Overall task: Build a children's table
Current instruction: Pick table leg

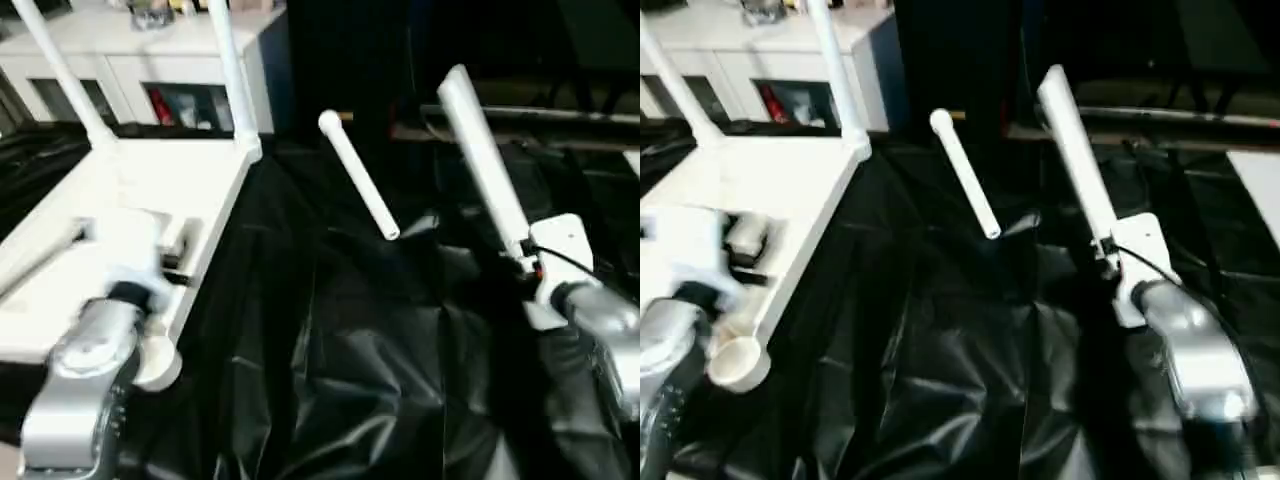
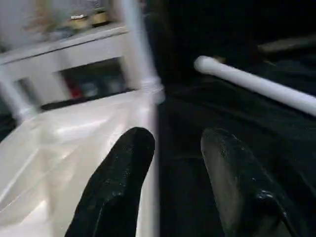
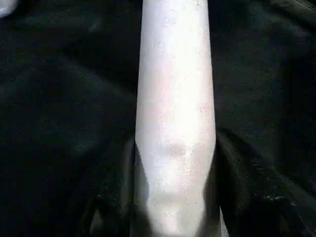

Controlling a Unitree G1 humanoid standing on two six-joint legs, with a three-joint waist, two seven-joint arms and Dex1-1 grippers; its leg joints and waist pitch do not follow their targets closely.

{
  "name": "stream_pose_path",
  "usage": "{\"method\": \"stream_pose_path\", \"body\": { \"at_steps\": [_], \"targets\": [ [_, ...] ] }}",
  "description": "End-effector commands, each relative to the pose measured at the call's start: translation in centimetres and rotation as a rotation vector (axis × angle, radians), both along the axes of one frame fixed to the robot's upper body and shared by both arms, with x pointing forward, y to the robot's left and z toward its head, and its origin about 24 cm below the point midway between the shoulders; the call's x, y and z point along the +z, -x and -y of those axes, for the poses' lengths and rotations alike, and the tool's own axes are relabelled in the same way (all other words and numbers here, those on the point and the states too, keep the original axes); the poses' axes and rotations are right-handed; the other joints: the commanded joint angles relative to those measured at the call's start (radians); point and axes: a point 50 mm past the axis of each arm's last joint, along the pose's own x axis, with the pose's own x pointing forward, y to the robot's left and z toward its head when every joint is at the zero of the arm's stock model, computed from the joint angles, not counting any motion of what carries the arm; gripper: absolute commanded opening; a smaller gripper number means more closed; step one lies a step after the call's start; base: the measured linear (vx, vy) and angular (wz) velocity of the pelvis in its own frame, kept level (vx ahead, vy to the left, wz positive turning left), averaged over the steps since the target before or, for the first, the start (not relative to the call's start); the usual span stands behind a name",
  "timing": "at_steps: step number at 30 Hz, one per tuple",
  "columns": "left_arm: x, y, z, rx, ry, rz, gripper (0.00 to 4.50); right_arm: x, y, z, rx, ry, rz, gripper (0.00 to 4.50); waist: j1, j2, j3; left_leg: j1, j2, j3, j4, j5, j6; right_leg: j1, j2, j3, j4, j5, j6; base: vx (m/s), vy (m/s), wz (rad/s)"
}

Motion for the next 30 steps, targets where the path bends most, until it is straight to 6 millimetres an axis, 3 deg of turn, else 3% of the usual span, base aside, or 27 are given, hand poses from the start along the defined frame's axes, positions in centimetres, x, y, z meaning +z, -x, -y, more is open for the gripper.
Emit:
{"method": "stream_pose_path", "body": {
  "at_steps": [1,2,4,7,9,12,15,18,19,21,22,24,27,28,29,30],
  "targets": [
    [-0.2,0.1,0.4,-0.059,-0.032,-0.020,2.13,-0.2,-0.6,-0.9,0.073,-0.004,-0.064,1.89,-0.004,-0.011,-0.039,0.035,0.092,-0.049,-0.084,-0.495,-0.053,0.006,-0.084,0.031,-0.115,-0.329,-0.181,-0.070,0.028,-0.14],
    [-0.2,0.1,0.5,-0.080,-0.044,-0.028,2.13,-0.3,-0.8,-1.0,0.097,0.008,-0.091,1.89,-0.005,-0.011,-0.037,0.038,0.096,-0.050,-0.090,-0.548,-0.076,0.001,-0.090,0.035,-0.120,-0.336,-0.177,-0.067,0.028,-0.10],
    [-0.2,0.2,1.2,-0.154,-0.063,-0.045,2.13,-0.4,-1.5,-1.3,0.176,0.042,-0.160,1.89,-0.004,-0.013,-0.040,0.041,0.097,-0.048,-0.091,-0.571,-0.091,0.001,-0.095,0.033,-0.123,-0.279,-0.183,-0.057,0.032,-0.06],
    [0.0,0.4,1.7,-0.214,-0.068,-0.057,2.13,-0.4,-1.9,-1.5,0.242,0.070,-0.224,1.89,0.001,-0.017,-0.041,0.035,0.096,-0.041,-0.088,-0.537,-0.078,0.001,-0.101,0.033,-0.121,-0.255,-0.192,0.000,0.000,0.00],
    [0.2,0.6,2.1,-0.258,-0.068,-0.060,2.13,-0.1,-2.3,-1.9,0.285,0.078,-0.256,1.89,0.006,-0.020,-0.042,0.035,0.098,-0.033,-0.084,-0.502,-0.063,-0.001,-0.104,0.034,-0.121,-0.244,-0.203,0.000,0.000,0.00],
    [0.4,0.7,2.3,-0.285,-0.070,-0.057,2.13,0.4,-2.8,-2.6,0.317,0.056,-0.296,1.89,0.009,-0.029,-0.043,0.023,0.098,-0.023,-0.082,-0.434,-0.018,0.006,-0.108,0.025,-0.118,-0.224,-0.221,0.000,0.000,0.00],
    [0.4,0.8,2.3,-0.293,-0.070,-0.057,2.13,1.0,-3.6,-2.8,0.314,0.056,-0.286,1.89,0.012,-0.028,-0.045,0.026,0.101,-0.017,-0.078,-0.410,-0.007,0.000,-0.107,0.026,-0.117,-0.213,-0.233,0.000,0.000,0.00],
    [0.4,0.9,2.3,-0.301,-0.069,-0.060,2.13,1.7,-4.1,-3.0,0.328,0.030,-0.262,1.89,0.015,-0.030,-0.050,0.023,0.103,-0.008,-0.076,-0.345,0.016,0.005,-0.103,0.024,-0.111,-0.115,-0.253,0.000,0.000,0.00],
    [0.5,1.1,2.4,-0.309,-0.067,-0.064,2.13,2.7,-4.2,-3.6,0.344,-0.057,-0.228,1.89,0.016,-0.030,-0.051,0.023,0.103,-0.007,-0.075,-0.329,0.024,0.007,-0.102,0.023,-0.109,-0.093,-0.255,0.000,0.000,0.00],
    [0.5,1.2,2.4,-0.316,-0.065,-0.067,2.13,3.6,-4.2,-4.1,0.357,-0.126,-0.205,1.89,0.021,-0.031,-0.059,0.020,0.106,-0.002,-0.069,-0.247,0.061,0.013,-0.103,0.022,-0.103,0.013,-0.264,0.000,0.000,0.00],
    [0.5,1.2,2.5,-0.317,-0.065,-0.067,2.13,3.8,-4.2,-4.1,0.357,-0.145,-0.195,1.89,0.028,-0.029,-0.068,0.019,0.107,0.003,-0.060,-0.142,0.103,0.012,-0.096,0.016,-0.090,0.144,-0.275,0.000,0.000,0.00],
    [0.5,1.3,2.5,-0.323,-0.064,-0.068,2.13,4.7,-4.5,-4.1,0.343,-0.193,-0.158,1.89,0.035,-0.025,-0.064,0.021,0.108,0.010,-0.058,-0.153,0.121,0.006,-0.097,0.015,-0.092,0.137,-0.289,0.000,0.000,0.00],
    [0.4,1.1,2.5,-0.330,-0.065,-0.070,2.13,5.2,-5.6,-2.7,0.228,-0.148,-0.105,1.89,0.041,-0.019,-0.062,0.028,0.113,0.015,-0.063,-0.217,0.089,-0.001,-0.095,0.015,-0.095,0.049,-0.292,0.000,0.000,0.00],
    [0.4,1.1,2.5,-0.332,-0.066,-0.071,2.13,5.0,-5.8,-2.3,0.205,-0.114,-0.107,1.89,0.039,-0.021,-0.059,0.031,0.114,0.018,-0.068,-0.278,0.042,-0.005,-0.091,0.014,-0.098,-0.018,-0.288,0.000,0.000,0.00],
    [0.4,1.0,2.6,-0.338,-0.071,-0.073,2.13,4.6,-5.9,-1.6,0.167,-0.015,-0.139,1.89,0.041,-0.012,-0.057,0.034,0.114,0.018,-0.069,-0.302,0.024,-0.008,-0.090,0.015,-0.098,-0.041,-0.283,0.000,0.000,0.00],
    [0.4,1.0,2.6,-0.339,-0.071,-0.073,2.13,4.5,-5.9,-1.5,0.164,0.004,-0.149,1.89,0.041,-0.013,-0.056,0.038,0.114,0.020,-0.071,-0.330,0.007,-0.013,-0.087,0.015,-0.103,-0.067,-0.275,0.000,0.000,0.00]
  ]
}}
